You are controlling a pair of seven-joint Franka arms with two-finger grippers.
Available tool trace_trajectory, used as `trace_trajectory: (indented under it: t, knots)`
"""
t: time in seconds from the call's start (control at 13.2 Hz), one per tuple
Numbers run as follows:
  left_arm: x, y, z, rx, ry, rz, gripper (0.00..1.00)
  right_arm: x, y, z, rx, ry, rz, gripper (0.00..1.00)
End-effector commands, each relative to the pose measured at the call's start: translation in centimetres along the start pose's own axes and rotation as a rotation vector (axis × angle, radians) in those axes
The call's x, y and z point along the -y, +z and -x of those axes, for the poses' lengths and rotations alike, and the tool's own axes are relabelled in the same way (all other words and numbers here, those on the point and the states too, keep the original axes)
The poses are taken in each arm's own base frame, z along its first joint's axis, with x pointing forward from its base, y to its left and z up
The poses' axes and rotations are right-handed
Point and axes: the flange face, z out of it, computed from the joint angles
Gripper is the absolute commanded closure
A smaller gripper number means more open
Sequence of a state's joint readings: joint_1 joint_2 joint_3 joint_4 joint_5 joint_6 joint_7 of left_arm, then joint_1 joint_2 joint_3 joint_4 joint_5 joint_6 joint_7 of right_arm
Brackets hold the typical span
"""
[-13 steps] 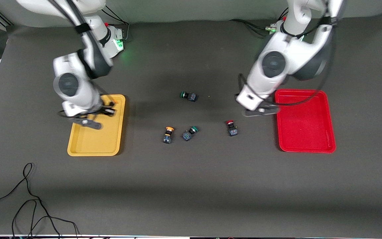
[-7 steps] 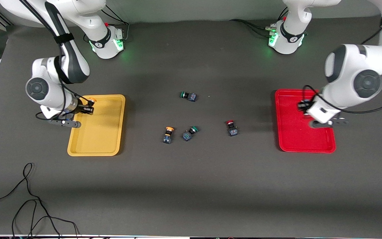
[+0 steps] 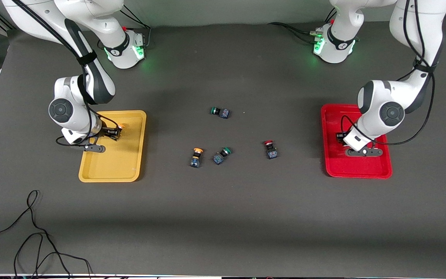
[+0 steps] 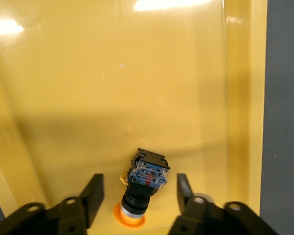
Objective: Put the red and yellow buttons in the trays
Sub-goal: 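Open the right gripper over the yellow tray while the left releases, then reach the right gripper to another orange button while the left reaches red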
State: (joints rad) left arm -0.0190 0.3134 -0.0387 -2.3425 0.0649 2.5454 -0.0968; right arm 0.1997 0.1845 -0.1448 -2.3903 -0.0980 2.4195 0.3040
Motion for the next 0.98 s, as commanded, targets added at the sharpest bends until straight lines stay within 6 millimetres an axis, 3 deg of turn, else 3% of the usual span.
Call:
trace_trajectory:
  t: [0.0,0.08,0.23,0.38,0.53,0.75,0.91]
  knots:
    - [0.0,-1.8,-0.4,-0.021,0.013,-0.009,0.0,0.8,-2.4,-0.5,-0.026,0.003,-0.044,0.0]
    - [0.1,-2.4,-0.5,-0.03,0.012,-0.01,0.0,1.8,-3.8,-1.2,-0.032,0.009,-0.07,0.0]
    - [0.3,-4.9,-0.8,-0.011,0.012,-0.018,0.0,6.6,-8.0,-2.4,-0.035,-0.022,-0.119,0.0]
    - [0.4,-9.7,-1.6,0.025,-0.01,-0.029,0.0,11.0,-11.8,-3.7,-0.037,-0.026,-0.151,0.0]
    - [-1.5,-13.8,-2.3,0.025,-0.06,-0.026,0.0,15.1,-13.9,-5.5,-0.064,0.012,-0.185,0.0]
    - [-9.9,-15.4,-2.3,-0.021,-0.164,-0.024,0.0,23.6,-14.5,-5.5,-0.052,0.049,-0.249,0.0]
    - [-16.4,-15.6,-1.7,-0.037,-0.201,-0.005,0.0,27.7,-13.1,-5.8,-0.023,0.091,-0.276,0.0]
